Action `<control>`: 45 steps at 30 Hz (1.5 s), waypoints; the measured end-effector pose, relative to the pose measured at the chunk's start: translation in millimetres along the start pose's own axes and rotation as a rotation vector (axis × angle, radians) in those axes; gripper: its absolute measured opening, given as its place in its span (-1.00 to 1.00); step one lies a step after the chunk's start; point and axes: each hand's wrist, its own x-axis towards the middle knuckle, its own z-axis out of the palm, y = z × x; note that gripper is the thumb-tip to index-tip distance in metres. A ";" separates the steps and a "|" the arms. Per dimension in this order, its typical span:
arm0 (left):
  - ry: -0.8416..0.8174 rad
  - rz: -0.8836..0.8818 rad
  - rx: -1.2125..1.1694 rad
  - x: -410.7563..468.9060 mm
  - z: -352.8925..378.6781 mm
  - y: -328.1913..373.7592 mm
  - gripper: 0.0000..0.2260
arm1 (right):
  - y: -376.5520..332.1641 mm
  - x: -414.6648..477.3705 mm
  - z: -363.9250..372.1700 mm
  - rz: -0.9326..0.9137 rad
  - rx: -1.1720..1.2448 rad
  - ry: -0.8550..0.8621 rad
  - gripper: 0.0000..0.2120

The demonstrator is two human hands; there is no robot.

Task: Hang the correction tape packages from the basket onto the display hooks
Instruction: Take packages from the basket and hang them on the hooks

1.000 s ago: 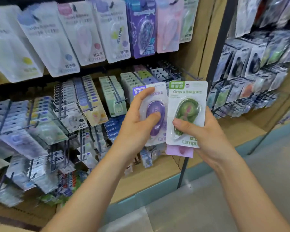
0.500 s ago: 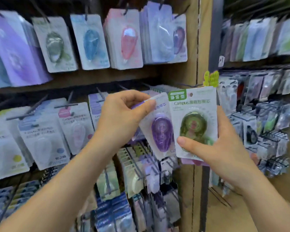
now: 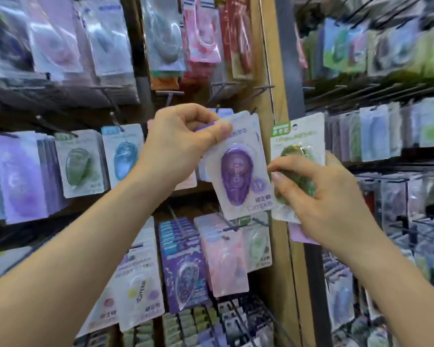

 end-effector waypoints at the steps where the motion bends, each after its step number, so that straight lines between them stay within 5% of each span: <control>1: -0.005 0.017 0.001 6.5 4.2 1.4 -0.85 | 0.9 4.0 -0.6 0.009 0.032 -0.009 -0.92; 5: -0.038 0.036 0.004 27.8 24.4 3.9 -0.88 | 4.1 16.8 -4.0 0.087 0.098 -0.056 -0.80; 14: 0.017 -0.002 -0.060 70.8 74.3 0.4 -0.91 | 22.0 40.4 -9.0 0.141 0.093 0.041 -0.87; 30: 0.150 -0.128 0.400 102.8 105.0 -17.7 -0.84 | 50.2 27.5 22.3 0.034 0.155 0.275 -0.66; 39: 0.041 -0.280 0.278 112.7 96.1 -12.2 -0.84 | 58.2 17.6 20.0 -0.014 0.221 0.138 -0.61; 45: -0.030 -0.219 0.515 106.9 96.8 -15.5 -0.74 | 56.0 24.3 20.8 0.026 0.041 -0.092 -0.69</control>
